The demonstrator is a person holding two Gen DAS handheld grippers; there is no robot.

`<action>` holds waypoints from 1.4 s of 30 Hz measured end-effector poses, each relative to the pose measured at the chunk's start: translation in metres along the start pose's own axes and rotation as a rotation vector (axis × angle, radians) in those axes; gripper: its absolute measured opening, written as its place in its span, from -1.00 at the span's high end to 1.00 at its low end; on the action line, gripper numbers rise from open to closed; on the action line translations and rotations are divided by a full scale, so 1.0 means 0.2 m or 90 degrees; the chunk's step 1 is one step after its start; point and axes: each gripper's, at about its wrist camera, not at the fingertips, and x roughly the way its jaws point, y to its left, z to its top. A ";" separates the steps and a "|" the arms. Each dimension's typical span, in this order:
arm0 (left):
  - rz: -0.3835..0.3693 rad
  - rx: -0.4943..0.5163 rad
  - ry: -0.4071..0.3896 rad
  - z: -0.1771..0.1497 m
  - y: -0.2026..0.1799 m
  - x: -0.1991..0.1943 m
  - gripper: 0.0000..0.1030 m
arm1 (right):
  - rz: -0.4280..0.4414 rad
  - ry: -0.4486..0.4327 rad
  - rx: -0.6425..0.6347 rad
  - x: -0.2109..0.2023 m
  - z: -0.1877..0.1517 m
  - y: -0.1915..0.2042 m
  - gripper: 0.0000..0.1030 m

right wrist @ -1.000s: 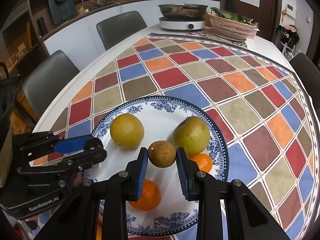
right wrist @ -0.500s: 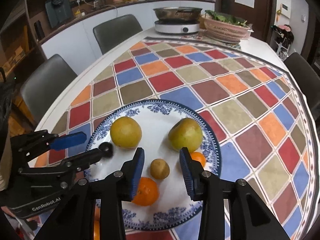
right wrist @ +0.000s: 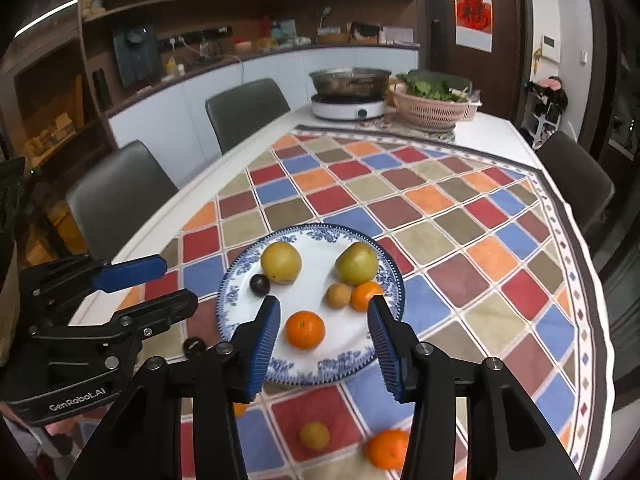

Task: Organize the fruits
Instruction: 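Move the right tool to a mandarin orange while the left tool approaches a small brown kiwi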

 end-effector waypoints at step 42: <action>-0.041 0.095 -0.012 -0.46 -0.44 0.06 -0.14 | -0.030 -0.019 -0.064 -0.25 -0.56 -0.20 -0.13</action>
